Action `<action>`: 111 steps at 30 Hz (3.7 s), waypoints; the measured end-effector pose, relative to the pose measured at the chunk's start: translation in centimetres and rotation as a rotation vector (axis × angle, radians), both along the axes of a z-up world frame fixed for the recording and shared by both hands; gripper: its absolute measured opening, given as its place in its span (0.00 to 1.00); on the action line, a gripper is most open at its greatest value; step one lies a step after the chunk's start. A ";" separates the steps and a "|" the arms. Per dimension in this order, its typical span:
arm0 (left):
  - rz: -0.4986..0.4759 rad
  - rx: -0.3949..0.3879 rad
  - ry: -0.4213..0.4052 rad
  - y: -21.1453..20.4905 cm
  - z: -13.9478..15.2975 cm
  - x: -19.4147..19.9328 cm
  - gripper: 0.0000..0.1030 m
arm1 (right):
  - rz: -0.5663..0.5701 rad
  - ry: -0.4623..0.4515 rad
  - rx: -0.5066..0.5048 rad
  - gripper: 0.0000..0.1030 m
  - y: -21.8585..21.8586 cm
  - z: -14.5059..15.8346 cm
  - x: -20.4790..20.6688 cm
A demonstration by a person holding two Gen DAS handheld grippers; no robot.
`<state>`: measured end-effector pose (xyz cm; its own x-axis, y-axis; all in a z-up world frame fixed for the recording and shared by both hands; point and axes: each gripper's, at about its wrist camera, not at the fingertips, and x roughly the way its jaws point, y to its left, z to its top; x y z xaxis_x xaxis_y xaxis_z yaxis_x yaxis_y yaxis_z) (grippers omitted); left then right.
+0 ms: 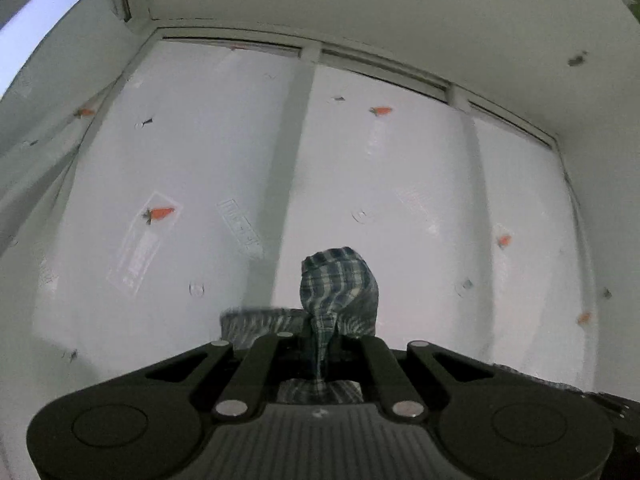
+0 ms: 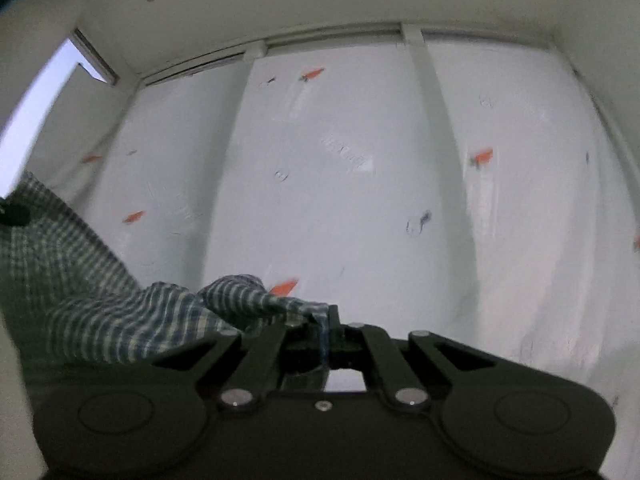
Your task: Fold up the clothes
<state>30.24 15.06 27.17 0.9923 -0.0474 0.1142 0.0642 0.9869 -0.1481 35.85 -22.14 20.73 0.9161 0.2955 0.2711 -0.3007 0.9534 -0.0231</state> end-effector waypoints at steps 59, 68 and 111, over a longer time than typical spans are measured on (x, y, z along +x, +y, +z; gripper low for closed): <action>0.194 0.015 1.129 -10.8 -38.9 -7.6 0.59 | -0.083 1.111 -0.091 0.64 -6.2 -32.5 -11.0; 0.137 0.007 1.095 -11.4 -38.5 -8.1 0.19 | 0.029 1.059 -0.215 0.65 -3.0 -32.1 -11.3; 0.325 -0.228 1.009 8.9 -36.8 -3.2 0.74 | -0.056 1.088 -0.125 1.00 5.5 -38.5 -5.6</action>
<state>27.06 24.00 -9.64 0.5949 0.1539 -0.7889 -0.4499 0.8771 -0.1681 30.20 -16.66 -17.80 0.6602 0.2151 -0.7197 -0.1751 0.9758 0.1310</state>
